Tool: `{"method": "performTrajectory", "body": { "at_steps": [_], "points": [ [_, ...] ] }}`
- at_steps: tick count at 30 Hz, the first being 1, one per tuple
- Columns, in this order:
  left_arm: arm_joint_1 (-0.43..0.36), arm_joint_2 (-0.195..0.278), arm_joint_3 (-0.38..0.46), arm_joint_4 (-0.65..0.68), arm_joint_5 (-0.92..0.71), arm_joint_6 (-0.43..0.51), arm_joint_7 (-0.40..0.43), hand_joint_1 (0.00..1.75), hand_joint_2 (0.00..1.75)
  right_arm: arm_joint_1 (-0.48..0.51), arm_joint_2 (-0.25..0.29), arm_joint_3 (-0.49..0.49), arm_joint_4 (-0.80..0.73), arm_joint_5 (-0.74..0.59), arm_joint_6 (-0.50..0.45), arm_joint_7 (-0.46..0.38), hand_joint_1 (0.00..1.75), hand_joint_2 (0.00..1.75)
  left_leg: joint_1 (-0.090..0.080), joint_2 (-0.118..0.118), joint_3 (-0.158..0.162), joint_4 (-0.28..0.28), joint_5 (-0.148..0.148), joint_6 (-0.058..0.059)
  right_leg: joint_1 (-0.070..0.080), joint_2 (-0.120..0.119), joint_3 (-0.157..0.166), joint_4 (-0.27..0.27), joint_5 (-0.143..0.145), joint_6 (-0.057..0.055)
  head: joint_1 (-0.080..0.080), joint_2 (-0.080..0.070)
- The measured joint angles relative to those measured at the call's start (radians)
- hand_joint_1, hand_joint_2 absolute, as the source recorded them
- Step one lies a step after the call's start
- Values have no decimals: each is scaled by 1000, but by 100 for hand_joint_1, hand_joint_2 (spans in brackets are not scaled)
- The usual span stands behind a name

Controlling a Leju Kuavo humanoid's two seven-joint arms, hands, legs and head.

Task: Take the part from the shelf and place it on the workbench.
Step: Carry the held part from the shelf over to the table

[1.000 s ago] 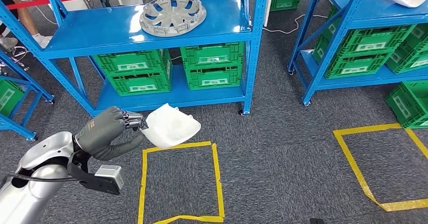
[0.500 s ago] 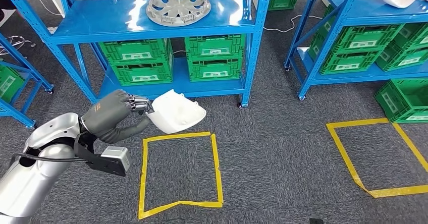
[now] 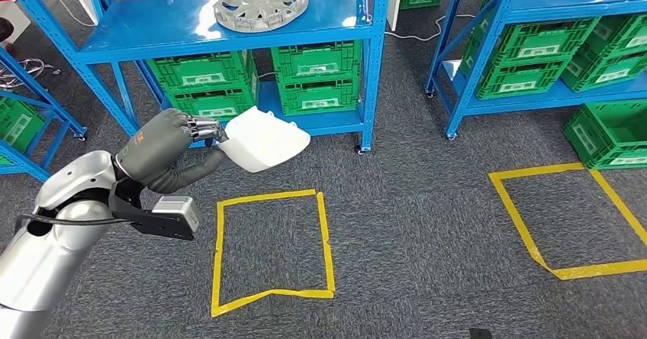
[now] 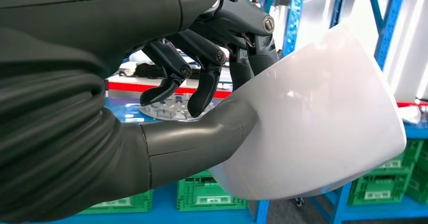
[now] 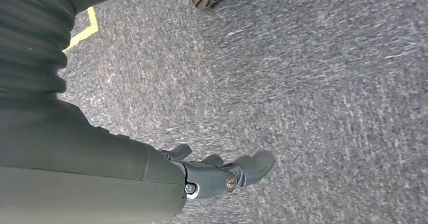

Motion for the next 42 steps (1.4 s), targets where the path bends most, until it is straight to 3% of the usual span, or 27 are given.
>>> {"method": "performTrajectory", "body": {
  "at_steps": [2, 3, 6, 7, 9, 11, 12, 13, 14, 16, 17, 19, 20, 22, 24, 26, 27, 28, 30, 31, 33, 34, 36, 38, 40, 42],
  "points": [
    [-13, 0, 14, -1, 8, -3, 1, 175, 175, 0, 0, 0, 0, -7, 5, 0, 0, 175, -5, -2, 81, -128, 2, 10, 1, 0, -9, -1, 14, 11, 1, 0],
    [-18, 0, 21, -1, 9, -2, -1, 175, 175, 0, 0, -1, 0, -11, 7, 0, 0, 175, -9, -3, 97, -159, -6, 16, 0, -1, -11, -3, 20, 18, 1, 0],
    [-24, -2, 32, 0, 4, 8, -9, 175, 175, -1, -1, -4, 0, -23, 10, 2, 0, 175, -10, -7, 94, -173, 8, 39, -3, -3, -15, -4, 28, 37, 1, 0],
    [-25, -4, 32, 0, 0, 12, -9, 175, 175, -1, -1, -6, 0, -26, 9, 3, 0, 175, -8, -9, 92, -177, 15, 47, -2, -3, -22, 11, 14, 41, 2, 0],
    [-24, -7, 33, 2, -7, 19, -8, 175, 175, -1, 0, -8, 0, -29, 7, 6, 0, 175, -8, -15, 80, -178, 29, 58, -1, -2, -63, 112, -53, 46, 3, 0],
    [-17, -7, 33, 5, -12, 26, -6, 175, 175, 0, 0, -9, 0, -30, 5, 5, 0, 175, -9, -26, 62, -172, 40, 61, 0, 0, -115, 247, -119, 49, 3, 0],
    [-11, -6, 33, 6, -13, 28, -7, 175, 175, 1, 0, -9, 0, -30, 5, 5, 0, 175, -10, -33, 53, -168, 43, 60, 1, 0, -124, 280, -129, 49, 3, 0],
    [-5, -4, 34, 8, -11, 30, -9, 175, 175, 2, 0, -9, 0, -29, 5, 5, 0, 175, -10, -42, 46, -164, 45, 58, 1, 1, -110, 270, -119, 47, 3, 0],
    [1, -2, 35, 8, -7, 32, -12, 175, 175, 2, 0, -9, 0, -29, 6, 5, 0, 175, -10, -51, 40, -159, 47, 56, 1, 6, -76, 221, -94, 44, 4, 0],
    [7, 1, 41, 8, 0, 35, -18, 175, 175, 2, -2, -9, 0, -27, 7, 8, 0, 175, -11, -69, 29, -146, 47, 51, -1, 45, 5, 82, -51, 36, 3, 0],
    [9, 1, 44, 8, 1, 36, -19, 175, 175, 2, -2, -9, 0, -28, 6, 11, 0, 175, -11, -78, 22, -141, 47, 47, -2, 62, 31, 35, -42, 32, 3, 0],
    [13, 1, 50, 9, 2, 37, -22, 175, 175, 3, -4, -11, 0, -30, 2, 19, 0, 175, -8, -98, 10, -138, 52, 33, -1, 72, 43, 7, -45, 26, 3, 0],
    [15, 1, 51, 10, 1, 36, -22, 175, 175, 2, -4, -12, 0, -31, 0, 22, 0, 175, -6, -109, 8, -140, 56, 26, 0, 60, 43, 5, -43, 22, 3, 0],
    [14, -1, 53, 13, -4, 36, -22, 175, 175, 1, -3, -15, 0, -34, -4, 23, 0, 175, -6, -92, -5, -127, 48, 15, -4, 34, 46, -5, -36, 9, 0, 0],
    [12, -7, 54, 18, -13, 36, -18, 175, 175, 0, -2, -18, 0, -36, -7, 22, 0, 175, -5, -44, -46, -43, 0, 4, -7, 8, 49, -13, -32, 1, -6, 0],
    [13, -16, 55, 24, -22, 36, -10, 175, 175, 0, -2, -21, 0, -38, -9, 21, 0, 175, 1, -19, -106, 86, -53, -7, -7, -19, 48, -13, -31, -1, -8, 0],
    [15, -20, 55, 27, -26, 36, -7, 175, 175, 0, -2, -23, 0, -39, -9, 21, 0, 175, 4, -15, -124, 124, -61, -11, -8, -32, 48, -13, -32, -1, -9, 0],
    [17, -22, 55, 30, -31, 36, -4, 175, 175, 0, -2, -24, 0, -39, -9, 21, 0, 175, 7, -11, -122, 123, -49, -14, -9, -46, 48, -13, -32, -1, -8, 0],
    [18, -25, 58, 34, -37, 37, -3, 175, 175, -1, -1, -24, 0, -39, -8, 21, 0, 175, 10, 10, -61, 13, 13, -16, -11, -70, 50, -12, -33, 3, -9, 0],
    [18, -26, 60, 35, -38, 38, -3, 175, 175, -1, -1, -25, 0, -39, -8, 21, 0, 175, 7, 33, -24, -60, 38, -15, -10, -81, 51, -10, -35, 7, -9, 0],
    [19, -28, 65, 36, -42, 43, -6, 175, 175, -1, 0, -25, 0, -39, -8, 22, 0, 175, -1, 63, 18, -145, 59, -2, -5, -99, 53, -9, -37, 20, -9, 0],
    [20, -29, 69, 38, -44, 47, -8, 175, 175, -1, 0, -25, 0, -39, -8, 23, 0, 175, -5, 62, 19, -153, 57, 6, -3, -110, 54, -10, -37, 27, -9, 0],
    [24, -29, 76, 43, -49, 54, -14, 175, 175, -2, 1, -26, 0, -40, -8, 22, 0, 175, -4, 36, 14, -155, 64, 24, -4, -122, 57, -10, -39, 40, -8, 0],
    [26, -29, 80, 47, -52, 59, -21, 175, 175, -2, 2, -26, 0, -40, -8, 21, 0, 175, 0, 13, 11, -160, 73, 39, -8, -83, 41, 33, -72, 48, -6, 0],
    [27, -32, 82, 52, -55, 60, -25, 175, 175, 1, 2, -26, 0, -40, -8, 21, 0, 175, 1, -8, 7, -160, 79, 49, -8, -25, -14, 154, -139, 48, -4, 0],
    [31, -35, 82, 59, -56, 60, -25, 175, 175, 5, 2, -26, 0, -39, -7, 19, 0, 175, -1, -34, 1, -158, 81, 53, -4, -4, -69, 267, -178, 47, -3, 0]
  ]
}}
